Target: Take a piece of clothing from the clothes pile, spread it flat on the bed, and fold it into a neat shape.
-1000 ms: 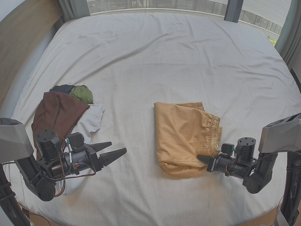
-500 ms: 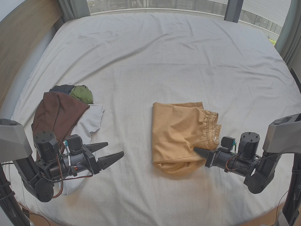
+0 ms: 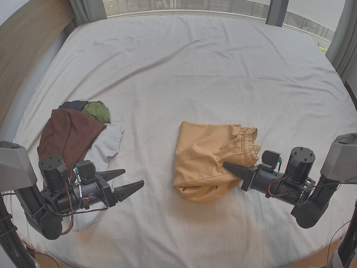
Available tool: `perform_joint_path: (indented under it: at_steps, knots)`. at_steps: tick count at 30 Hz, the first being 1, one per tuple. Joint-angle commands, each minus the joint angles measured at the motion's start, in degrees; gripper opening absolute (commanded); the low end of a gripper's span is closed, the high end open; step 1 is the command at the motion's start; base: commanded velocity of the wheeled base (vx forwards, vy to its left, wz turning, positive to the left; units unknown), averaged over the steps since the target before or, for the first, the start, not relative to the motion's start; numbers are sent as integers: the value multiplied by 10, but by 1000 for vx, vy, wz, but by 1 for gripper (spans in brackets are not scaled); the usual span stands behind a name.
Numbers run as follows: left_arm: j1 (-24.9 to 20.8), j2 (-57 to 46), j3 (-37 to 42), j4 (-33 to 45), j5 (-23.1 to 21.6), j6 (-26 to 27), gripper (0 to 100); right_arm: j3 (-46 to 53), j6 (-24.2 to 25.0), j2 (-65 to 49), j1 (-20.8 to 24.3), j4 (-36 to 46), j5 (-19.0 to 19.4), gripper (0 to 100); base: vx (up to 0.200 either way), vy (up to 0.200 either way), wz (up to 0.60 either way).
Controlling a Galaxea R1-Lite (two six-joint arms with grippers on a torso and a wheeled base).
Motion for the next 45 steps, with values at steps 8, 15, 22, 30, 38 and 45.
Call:
perform_joint_path:
  at_steps: [8,15,22,30,38,45]
  knots:
    - [4,-2,8,0,2,0,100,-53,8,-21,13,3,-1,0,0,0,0]
    - [3,-3,15,0,3,0,100,-113,38,-26,17,24,-1,0,0,0,0]
    - [3,-7,17,0,2,-1,100,-161,44,-48,20,76,-1,0,0,0,0]
    - [3,-7,19,0,1,-2,100,-233,54,-67,25,145,-1,0,0,0,0]
    - [3,-7,22,0,1,-2,100,-317,55,-63,19,210,0,0,0,0,0]
    - [3,-7,24,0,1,-3,100,-390,66,-38,8,248,6,0,0,0,0]
